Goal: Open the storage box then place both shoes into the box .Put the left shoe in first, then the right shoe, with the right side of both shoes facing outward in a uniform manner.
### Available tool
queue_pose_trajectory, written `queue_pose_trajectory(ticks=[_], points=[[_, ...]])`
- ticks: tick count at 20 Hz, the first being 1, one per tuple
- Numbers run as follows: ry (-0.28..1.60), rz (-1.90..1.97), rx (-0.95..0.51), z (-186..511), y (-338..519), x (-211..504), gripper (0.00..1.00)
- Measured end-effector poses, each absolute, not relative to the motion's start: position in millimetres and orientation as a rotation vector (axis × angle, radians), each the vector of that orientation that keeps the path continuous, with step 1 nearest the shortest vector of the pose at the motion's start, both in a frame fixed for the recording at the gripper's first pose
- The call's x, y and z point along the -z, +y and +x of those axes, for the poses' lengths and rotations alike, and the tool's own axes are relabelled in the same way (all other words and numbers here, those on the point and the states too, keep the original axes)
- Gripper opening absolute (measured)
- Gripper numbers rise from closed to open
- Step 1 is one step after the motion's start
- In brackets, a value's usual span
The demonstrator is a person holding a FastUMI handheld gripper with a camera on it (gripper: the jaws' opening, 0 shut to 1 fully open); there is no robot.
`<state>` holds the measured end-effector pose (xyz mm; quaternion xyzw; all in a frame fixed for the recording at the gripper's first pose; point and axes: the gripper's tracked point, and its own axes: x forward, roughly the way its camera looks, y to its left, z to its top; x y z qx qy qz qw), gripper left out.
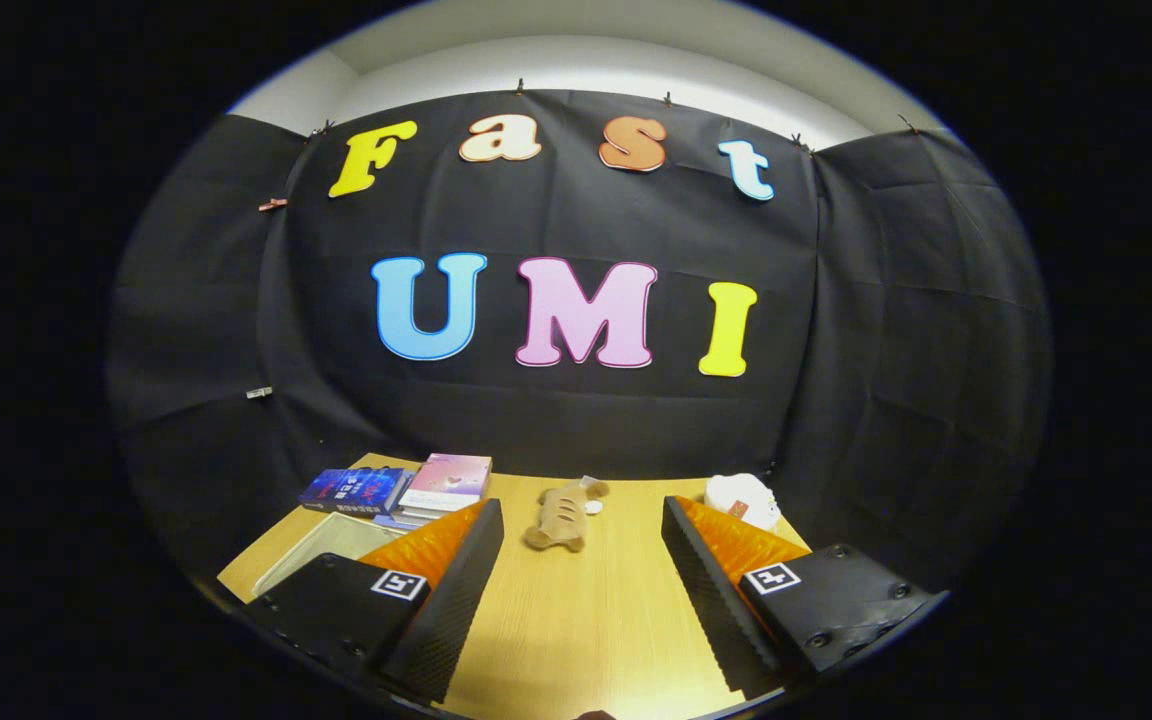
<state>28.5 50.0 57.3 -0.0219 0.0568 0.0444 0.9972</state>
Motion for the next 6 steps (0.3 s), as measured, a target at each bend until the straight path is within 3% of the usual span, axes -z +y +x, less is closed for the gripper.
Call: queue_pose_trajectory(ticks=[6], points=[[0.028,0.029,-0.096,36.2,2.6,-59.8,1.0]])
